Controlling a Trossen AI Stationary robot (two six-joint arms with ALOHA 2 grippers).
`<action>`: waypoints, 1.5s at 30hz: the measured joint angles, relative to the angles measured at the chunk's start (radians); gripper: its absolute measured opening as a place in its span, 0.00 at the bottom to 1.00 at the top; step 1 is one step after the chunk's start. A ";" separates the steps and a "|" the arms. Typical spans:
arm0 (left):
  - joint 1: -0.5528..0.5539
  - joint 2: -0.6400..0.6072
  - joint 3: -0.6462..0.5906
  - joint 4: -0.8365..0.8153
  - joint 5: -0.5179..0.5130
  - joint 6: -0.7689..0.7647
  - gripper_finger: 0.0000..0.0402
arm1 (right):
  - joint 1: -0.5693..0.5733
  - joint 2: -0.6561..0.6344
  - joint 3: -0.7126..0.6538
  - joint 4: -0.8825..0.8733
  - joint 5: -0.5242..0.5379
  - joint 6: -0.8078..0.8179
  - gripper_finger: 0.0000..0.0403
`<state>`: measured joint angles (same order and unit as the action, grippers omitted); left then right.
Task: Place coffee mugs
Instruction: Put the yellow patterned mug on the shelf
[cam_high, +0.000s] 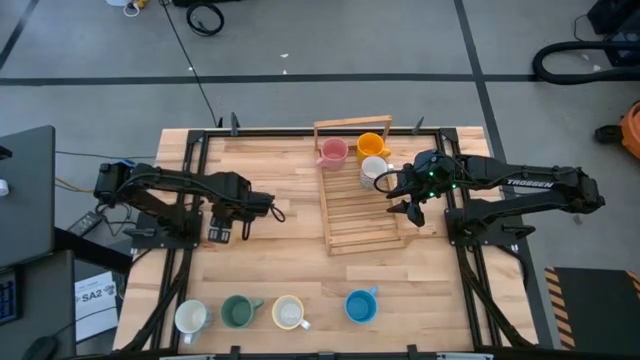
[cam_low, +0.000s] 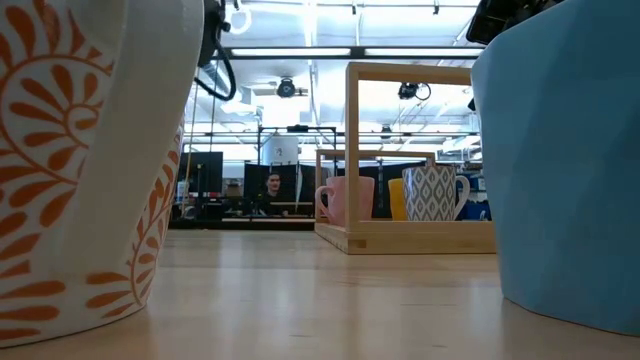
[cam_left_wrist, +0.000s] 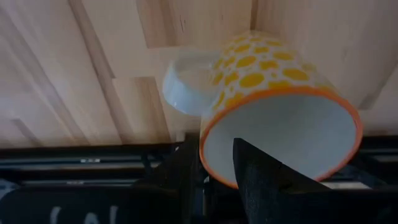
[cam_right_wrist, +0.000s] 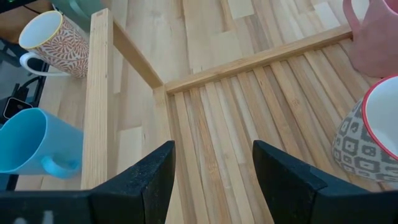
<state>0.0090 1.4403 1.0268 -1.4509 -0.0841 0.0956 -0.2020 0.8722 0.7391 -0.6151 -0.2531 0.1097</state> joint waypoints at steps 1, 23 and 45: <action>0.000 0.000 -0.008 0.010 0.001 0.000 0.27 | 0.000 0.000 0.000 0.000 0.000 0.000 0.55; 0.000 0.002 -0.070 0.121 0.028 -0.006 0.21 | 0.000 0.000 0.000 0.000 0.000 0.000 0.55; 0.108 0.000 0.039 0.120 0.153 -0.515 0.06 | 0.000 0.000 0.000 0.001 0.001 0.000 0.55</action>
<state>0.1167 1.4406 1.0657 -1.3313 0.0688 -0.4194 -0.2024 0.8722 0.7391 -0.6136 -0.2521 0.1097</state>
